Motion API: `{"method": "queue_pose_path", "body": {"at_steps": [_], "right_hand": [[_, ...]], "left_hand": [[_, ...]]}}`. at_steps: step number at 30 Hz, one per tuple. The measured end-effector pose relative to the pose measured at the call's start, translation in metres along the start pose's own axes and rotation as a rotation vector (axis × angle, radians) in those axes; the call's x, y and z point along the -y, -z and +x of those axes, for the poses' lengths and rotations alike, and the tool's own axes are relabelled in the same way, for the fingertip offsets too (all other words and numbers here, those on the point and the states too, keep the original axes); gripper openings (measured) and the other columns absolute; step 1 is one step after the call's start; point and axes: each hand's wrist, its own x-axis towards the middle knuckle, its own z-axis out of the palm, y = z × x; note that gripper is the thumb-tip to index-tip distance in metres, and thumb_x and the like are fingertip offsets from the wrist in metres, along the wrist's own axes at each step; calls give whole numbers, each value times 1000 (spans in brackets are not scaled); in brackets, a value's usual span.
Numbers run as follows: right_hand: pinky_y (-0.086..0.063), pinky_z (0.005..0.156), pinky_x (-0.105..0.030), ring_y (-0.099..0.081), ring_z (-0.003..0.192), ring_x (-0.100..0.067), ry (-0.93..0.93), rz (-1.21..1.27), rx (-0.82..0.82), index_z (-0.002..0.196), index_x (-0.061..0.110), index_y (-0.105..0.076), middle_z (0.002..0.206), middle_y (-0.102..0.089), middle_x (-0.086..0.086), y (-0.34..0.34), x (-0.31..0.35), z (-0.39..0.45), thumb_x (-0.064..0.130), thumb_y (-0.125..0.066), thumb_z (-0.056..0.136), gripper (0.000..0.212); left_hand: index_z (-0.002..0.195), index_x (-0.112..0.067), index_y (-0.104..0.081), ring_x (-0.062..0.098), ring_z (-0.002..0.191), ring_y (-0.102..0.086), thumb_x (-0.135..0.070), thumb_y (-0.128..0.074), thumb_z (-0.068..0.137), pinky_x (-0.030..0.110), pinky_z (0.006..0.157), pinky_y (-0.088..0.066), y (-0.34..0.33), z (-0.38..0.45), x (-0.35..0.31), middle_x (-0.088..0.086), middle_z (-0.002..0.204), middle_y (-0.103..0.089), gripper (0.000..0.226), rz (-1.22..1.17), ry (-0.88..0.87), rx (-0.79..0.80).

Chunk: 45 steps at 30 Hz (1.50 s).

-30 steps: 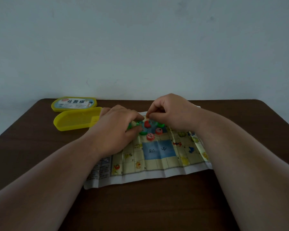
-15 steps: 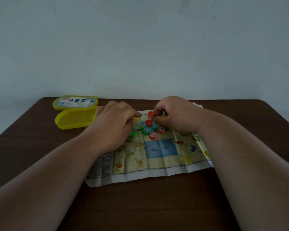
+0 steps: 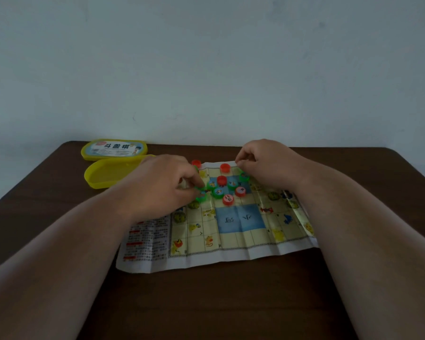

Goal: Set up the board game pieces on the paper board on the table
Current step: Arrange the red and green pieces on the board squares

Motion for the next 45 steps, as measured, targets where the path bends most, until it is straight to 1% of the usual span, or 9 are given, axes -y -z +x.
{"method": "queue_pose_path", "body": {"at_steps": [5,10,14,21,25,28,33,39,45], "right_hand": [[-41,68,-18,-57,88,1,-2,29,-1,114,27,-72,102,-63,15,2,2,-1,31,-54,107,19],[-44,85,-28,-60,111,-10,-24,79,-99,125,27,-70,125,-67,6,0,3,-1,22,-48,108,28],[-42,77,-23,-58,110,-9,-46,96,-166,120,29,-72,127,-67,7,4,1,1,16,-48,105,31],[-41,70,-15,-56,89,2,25,45,-88,121,30,-74,98,-59,20,-1,4,-2,23,-53,107,27],[-53,100,-42,-55,121,-20,93,-70,-57,128,40,-70,121,-59,4,-13,8,0,32,-48,110,31],[-51,103,-50,-49,126,-24,67,-127,-14,129,45,-68,117,-51,4,-16,11,0,40,-51,108,27],[-50,98,-42,-50,120,-18,85,-157,-61,115,43,-71,121,-58,6,-15,11,1,45,-66,99,17],[-51,97,-39,-53,115,-14,105,-152,-85,110,37,-74,116,-64,10,-14,10,1,40,-70,97,14],[-54,100,-43,-57,117,-13,95,-142,-75,117,35,-72,121,-69,11,-12,11,0,35,-69,99,18]], "left_hand": [[100,-40,-77,2,90,-67,-37,-74,93,36,84,-59,-2,0,-1,-19,97,-70,9,-245,59,-19],[128,-40,-67,11,125,-49,-35,-61,101,49,111,-39,-7,7,10,-19,124,-58,28,-2,43,-182],[130,-42,-66,10,133,-41,-35,-57,102,51,114,-32,-11,6,10,-23,134,-56,31,95,-3,-130],[127,-42,-65,8,123,-48,-44,-68,95,40,104,-34,-14,9,9,-22,126,-60,32,113,-35,-148],[123,-38,-67,4,107,-56,-32,-76,92,22,84,-42,-13,11,4,-20,116,-64,33,24,-9,-218],[121,-34,-69,0,97,-56,-23,-79,90,8,73,-33,-11,12,2,-22,108,-62,35,0,2,-275],[120,-34,-69,0,96,-55,-19,-78,90,14,74,-35,-11,12,-2,-20,109,-65,34,34,-16,-256],[125,-36,-68,-7,89,-57,-20,-83,86,7,76,-37,-11,10,-5,-26,102,-61,44,-54,-18,-215],[116,-38,-70,-2,99,-60,-18,-77,87,20,80,-47,-10,6,-2,-23,107,-65,35,-133,23,-235]]}}
